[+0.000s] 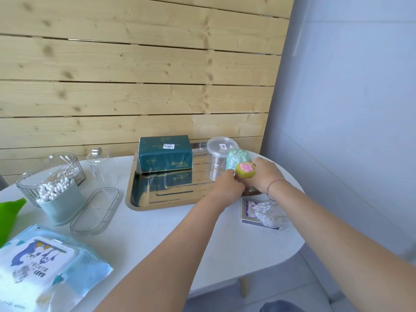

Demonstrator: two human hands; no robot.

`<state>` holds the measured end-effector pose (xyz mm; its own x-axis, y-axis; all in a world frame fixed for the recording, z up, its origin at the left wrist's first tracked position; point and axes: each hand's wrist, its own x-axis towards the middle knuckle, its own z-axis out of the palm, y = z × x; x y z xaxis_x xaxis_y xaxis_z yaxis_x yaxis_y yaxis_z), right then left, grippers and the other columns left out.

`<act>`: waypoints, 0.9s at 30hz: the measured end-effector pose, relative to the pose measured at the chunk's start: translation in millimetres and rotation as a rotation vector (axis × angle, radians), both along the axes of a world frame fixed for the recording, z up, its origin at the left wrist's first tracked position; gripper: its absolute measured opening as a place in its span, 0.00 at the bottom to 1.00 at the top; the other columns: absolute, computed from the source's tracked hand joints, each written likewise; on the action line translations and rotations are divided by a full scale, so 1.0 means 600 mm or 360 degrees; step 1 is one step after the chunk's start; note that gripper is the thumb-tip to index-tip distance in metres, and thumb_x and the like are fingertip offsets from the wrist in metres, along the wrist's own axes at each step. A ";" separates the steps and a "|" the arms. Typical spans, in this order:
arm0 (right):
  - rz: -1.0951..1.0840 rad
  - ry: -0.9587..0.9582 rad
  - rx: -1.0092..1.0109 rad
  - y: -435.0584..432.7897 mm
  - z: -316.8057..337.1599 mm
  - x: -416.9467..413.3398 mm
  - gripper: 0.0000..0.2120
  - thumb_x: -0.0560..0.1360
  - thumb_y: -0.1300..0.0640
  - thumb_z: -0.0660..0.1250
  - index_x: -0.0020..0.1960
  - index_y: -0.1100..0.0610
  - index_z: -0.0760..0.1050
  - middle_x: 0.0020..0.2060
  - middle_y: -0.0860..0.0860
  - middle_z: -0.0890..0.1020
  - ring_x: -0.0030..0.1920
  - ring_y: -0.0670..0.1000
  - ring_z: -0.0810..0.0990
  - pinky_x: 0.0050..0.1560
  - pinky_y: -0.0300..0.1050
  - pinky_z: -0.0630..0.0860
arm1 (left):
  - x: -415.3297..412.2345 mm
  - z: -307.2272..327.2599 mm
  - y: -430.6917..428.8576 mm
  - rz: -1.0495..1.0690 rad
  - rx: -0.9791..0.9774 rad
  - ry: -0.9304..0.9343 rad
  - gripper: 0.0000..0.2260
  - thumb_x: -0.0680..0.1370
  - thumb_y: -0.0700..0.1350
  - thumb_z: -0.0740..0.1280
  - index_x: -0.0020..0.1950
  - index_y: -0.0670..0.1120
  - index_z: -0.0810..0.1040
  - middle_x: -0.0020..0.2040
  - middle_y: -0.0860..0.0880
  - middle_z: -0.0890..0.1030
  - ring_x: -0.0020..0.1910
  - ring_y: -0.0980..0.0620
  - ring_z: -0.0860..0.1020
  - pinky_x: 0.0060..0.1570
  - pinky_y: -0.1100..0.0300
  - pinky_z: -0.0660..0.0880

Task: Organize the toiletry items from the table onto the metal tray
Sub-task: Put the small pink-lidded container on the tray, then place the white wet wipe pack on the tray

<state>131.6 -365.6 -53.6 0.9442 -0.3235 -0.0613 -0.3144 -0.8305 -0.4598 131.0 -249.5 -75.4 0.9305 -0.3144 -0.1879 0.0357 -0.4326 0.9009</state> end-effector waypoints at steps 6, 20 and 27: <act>0.0022 0.0078 -0.0028 -0.009 0.001 -0.006 0.25 0.62 0.48 0.76 0.53 0.59 0.72 0.48 0.56 0.79 0.46 0.56 0.76 0.42 0.43 0.70 | -0.026 0.016 0.010 -0.0049 0.0195 -0.0059 0.14 0.77 0.42 0.61 0.62 0.43 0.70 0.61 0.44 0.76 0.57 0.43 0.75 0.51 0.52 0.73; 0.0672 -0.0397 0.0579 0.260 0.062 -0.139 0.18 0.74 0.57 0.67 0.64 0.55 0.71 0.61 0.51 0.74 0.59 0.48 0.76 0.54 0.38 0.68 | -0.186 0.118 0.306 0.0969 -0.0115 -0.0894 0.19 0.74 0.36 0.60 0.62 0.50 0.75 0.59 0.57 0.76 0.45 0.75 0.72 0.44 0.80 0.65; 0.0834 0.0252 0.1056 0.408 -0.017 -0.173 0.14 0.75 0.49 0.66 0.52 0.59 0.78 0.40 0.48 0.77 0.41 0.47 0.75 0.49 0.45 0.73 | -0.263 0.047 0.495 0.2048 -0.0263 -0.0420 0.23 0.72 0.44 0.63 0.67 0.52 0.70 0.63 0.50 0.68 0.66 0.46 0.66 0.63 0.45 0.68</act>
